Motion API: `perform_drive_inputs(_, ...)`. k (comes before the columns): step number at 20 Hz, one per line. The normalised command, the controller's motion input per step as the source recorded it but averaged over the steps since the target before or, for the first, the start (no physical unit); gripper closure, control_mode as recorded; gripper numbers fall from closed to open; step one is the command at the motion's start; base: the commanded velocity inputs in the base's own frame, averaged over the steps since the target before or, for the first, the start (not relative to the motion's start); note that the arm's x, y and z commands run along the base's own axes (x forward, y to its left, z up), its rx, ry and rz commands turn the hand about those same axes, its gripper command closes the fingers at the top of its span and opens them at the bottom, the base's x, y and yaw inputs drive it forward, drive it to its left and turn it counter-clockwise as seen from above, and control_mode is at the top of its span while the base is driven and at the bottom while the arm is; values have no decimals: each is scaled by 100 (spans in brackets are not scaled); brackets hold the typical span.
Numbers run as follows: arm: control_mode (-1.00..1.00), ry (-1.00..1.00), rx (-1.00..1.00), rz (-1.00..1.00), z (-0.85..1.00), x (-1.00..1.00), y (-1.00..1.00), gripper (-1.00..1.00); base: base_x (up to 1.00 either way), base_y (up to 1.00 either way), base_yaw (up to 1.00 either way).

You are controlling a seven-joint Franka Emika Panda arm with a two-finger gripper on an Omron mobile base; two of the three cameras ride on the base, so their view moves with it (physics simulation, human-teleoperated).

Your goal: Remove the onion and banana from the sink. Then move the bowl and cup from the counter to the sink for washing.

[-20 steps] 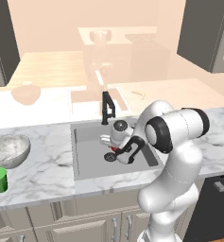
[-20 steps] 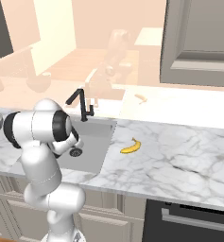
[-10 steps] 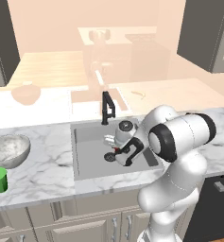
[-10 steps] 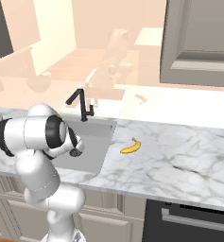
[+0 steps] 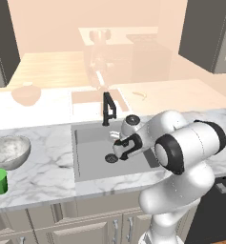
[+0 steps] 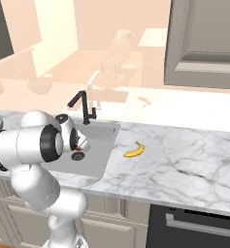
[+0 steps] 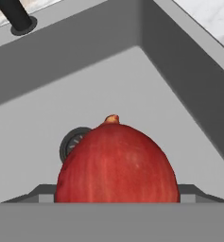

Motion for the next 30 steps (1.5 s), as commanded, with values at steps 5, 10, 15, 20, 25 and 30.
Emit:
perform_drive_inputs(5, -100, 6, 0, 0, 27, -2, -14, 100, 0, 0, 0)
perform_drive_inputs(10, -100, 5, 0, 0, 20, -5, -15, 100, 0, 0, 0)
perform_drive_inputs(15, -100, 5, 0, 0, 17, -4, -16, 100, 0, 0, 0)
perform_drive_inputs(20, -100, 4, 0, 0, 17, -6, -19, 100, 0, 0, 0)
perform_drive_inputs(25, -100, 3, 0, -1, 13, -6, -22, 100, 0, 0, 0)
perform_drive_inputs(30, -100, 4, 0, -3, 10, -7, -26, 100, 0, 0, 0)
